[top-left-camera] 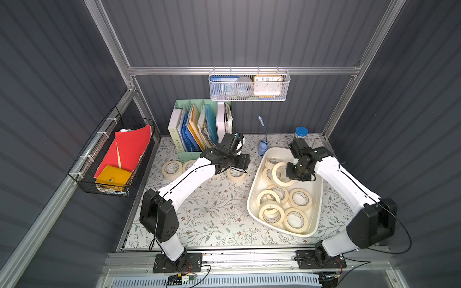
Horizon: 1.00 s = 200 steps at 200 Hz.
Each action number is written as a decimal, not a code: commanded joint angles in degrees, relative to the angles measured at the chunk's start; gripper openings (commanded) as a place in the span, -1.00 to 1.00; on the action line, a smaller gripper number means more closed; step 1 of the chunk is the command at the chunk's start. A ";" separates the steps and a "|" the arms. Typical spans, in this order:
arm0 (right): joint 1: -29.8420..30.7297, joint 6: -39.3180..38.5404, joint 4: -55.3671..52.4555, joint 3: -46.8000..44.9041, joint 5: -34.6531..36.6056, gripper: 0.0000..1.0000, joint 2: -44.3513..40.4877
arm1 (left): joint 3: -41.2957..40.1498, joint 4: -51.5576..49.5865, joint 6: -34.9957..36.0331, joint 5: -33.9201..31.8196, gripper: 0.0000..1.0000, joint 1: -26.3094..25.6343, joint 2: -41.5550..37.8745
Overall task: Take out the art tape in the storage box
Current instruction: Pick up the art tape from the storage box.
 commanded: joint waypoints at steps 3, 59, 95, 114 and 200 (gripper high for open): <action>2.86 0.00 1.18 5.61 0.51 -1.00 5.24 | 2.02 -1.59 -1.29 2.19 0.42 -1.36 -0.29; 6.16 1.31 2.64 11.44 1.08 -1.00 10.81 | 0.97 2.20 -2.53 5.60 0.44 -1.89 1.55; 6.99 2.14 2.96 11.00 0.52 -1.00 9.43 | 1.66 2.73 -1.88 5.84 0.44 -1.91 6.14; 7.51 2.33 2.69 10.67 0.20 -1.00 8.46 | 2.00 3.89 -1.62 5.75 0.44 -1.91 8.56; 9.55 4.31 4.66 7.09 -2.06 -1.00 3.63 | 4.21 4.99 -1.55 4.74 -0.90 -1.91 13.29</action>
